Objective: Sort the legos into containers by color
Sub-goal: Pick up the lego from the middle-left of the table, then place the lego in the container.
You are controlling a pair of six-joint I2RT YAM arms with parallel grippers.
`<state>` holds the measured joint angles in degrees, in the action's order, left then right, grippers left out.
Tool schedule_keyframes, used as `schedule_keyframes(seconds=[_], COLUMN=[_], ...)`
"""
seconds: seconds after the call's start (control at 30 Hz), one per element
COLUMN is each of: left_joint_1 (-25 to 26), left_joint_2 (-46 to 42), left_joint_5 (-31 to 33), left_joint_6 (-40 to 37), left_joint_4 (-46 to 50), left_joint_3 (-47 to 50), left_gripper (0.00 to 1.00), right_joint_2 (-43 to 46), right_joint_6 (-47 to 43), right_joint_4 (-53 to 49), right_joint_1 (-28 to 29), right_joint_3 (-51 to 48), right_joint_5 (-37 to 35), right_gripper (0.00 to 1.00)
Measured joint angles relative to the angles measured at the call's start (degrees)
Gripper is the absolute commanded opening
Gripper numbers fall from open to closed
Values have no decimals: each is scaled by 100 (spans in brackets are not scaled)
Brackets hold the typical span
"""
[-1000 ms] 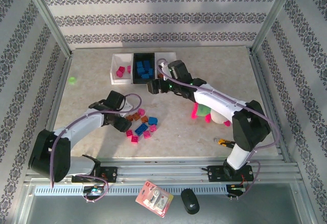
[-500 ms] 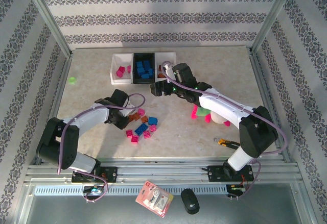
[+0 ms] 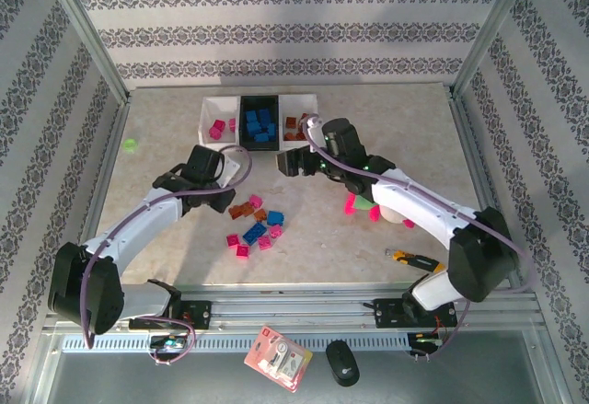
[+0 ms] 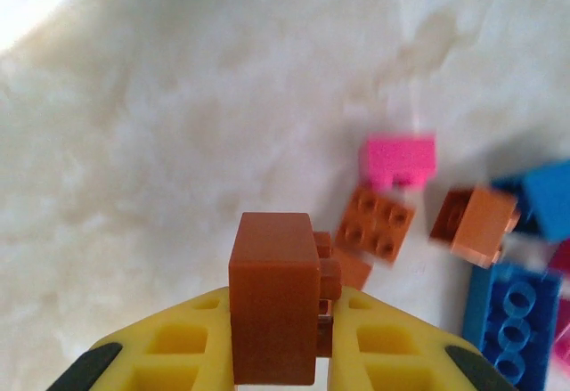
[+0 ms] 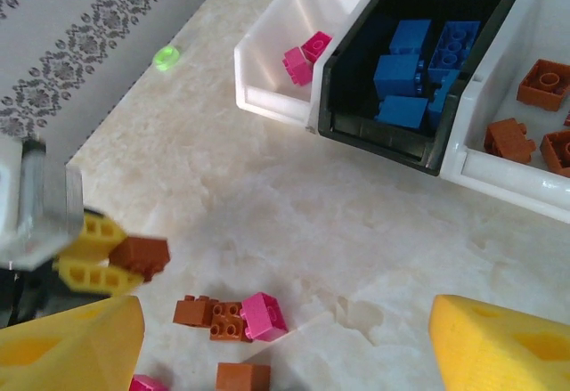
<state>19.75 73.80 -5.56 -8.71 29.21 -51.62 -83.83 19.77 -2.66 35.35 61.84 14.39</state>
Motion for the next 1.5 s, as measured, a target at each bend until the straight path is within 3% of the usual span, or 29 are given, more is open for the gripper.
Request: schedule_keyframes(seconds=[0.2,0.5,0.77,0.97,1.13,1.23,1.5], left_joint_1=[31,240,361,461,468,468,450], left_joint_2=[800,3016,5082,6140,6225,6120,4334], left_joint_5=[-234,-345,-361,-317,-234,-170,-55], left_joint_6=[708,1333,1659,1655,1541,1478,1504], left_joint_4=[-1215,-2524,-2245,-1523,-1244,-1241,-1462], left_joint_3=[-680,-2533,-5027,-6542,-6789,-6721,-4771], left_gripper=[19,19,21,34,61,70,93], right_joint_2=[608,1143,1213,1309,1331,1327,992], right_joint_6=[-46,-98,-129,-133,-146,-201,-485], right_joint_4=[118,203,142,87,61,-11,-247], right_joint_1=[-28,-162,-339,-452,-487,-487,-146], right_joint_3=[-424,-807,-1025,-1119,-1150,-1150,-1038], right_joint_5=[-42,-249,-343,-354,-356,-356,-474], right_gripper=[84,84,85,85,85,85,86])
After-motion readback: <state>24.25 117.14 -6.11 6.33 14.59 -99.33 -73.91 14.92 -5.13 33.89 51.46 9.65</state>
